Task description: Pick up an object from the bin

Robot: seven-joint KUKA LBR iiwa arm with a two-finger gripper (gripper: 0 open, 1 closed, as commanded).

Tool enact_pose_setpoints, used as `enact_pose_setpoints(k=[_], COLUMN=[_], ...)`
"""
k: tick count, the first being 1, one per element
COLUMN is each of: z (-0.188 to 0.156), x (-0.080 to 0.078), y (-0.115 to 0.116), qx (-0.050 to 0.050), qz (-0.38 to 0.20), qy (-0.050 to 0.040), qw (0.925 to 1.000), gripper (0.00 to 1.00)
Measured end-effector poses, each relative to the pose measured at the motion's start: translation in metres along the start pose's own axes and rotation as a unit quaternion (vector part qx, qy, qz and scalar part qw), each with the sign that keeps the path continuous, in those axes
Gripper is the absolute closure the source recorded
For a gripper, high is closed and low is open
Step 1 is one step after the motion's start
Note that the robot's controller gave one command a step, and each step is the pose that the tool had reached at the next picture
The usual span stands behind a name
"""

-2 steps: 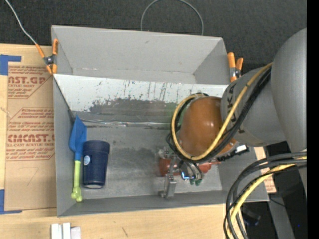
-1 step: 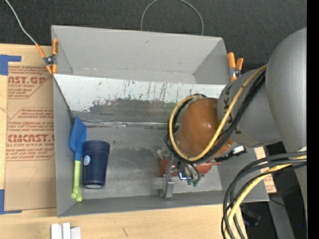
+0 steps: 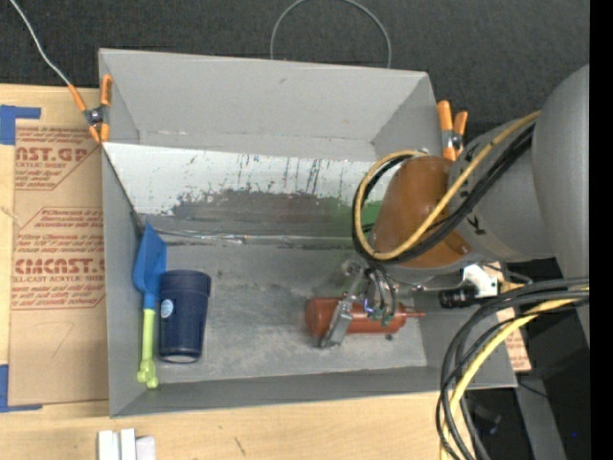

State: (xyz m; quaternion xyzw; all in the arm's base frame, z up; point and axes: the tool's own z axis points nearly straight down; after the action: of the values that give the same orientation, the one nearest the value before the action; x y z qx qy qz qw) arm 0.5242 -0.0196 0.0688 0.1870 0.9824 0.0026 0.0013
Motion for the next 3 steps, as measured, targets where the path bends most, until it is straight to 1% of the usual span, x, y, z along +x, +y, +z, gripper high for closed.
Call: enact_pose_setpoints(k=[1, 2, 3], z=[-0.009, -0.008, -0.100], x=[0.008, 0.008, 0.011], y=[-0.019, -0.018, -0.024], qx=[0.000, 0.000, -0.001], qz=[-0.369, -0.369, -0.366], qy=[-0.0016, -0.0014, 0.0014], qw=[0.9294, 0.9294, 0.9307], gripper=[1.00, 1.00, 1.00])
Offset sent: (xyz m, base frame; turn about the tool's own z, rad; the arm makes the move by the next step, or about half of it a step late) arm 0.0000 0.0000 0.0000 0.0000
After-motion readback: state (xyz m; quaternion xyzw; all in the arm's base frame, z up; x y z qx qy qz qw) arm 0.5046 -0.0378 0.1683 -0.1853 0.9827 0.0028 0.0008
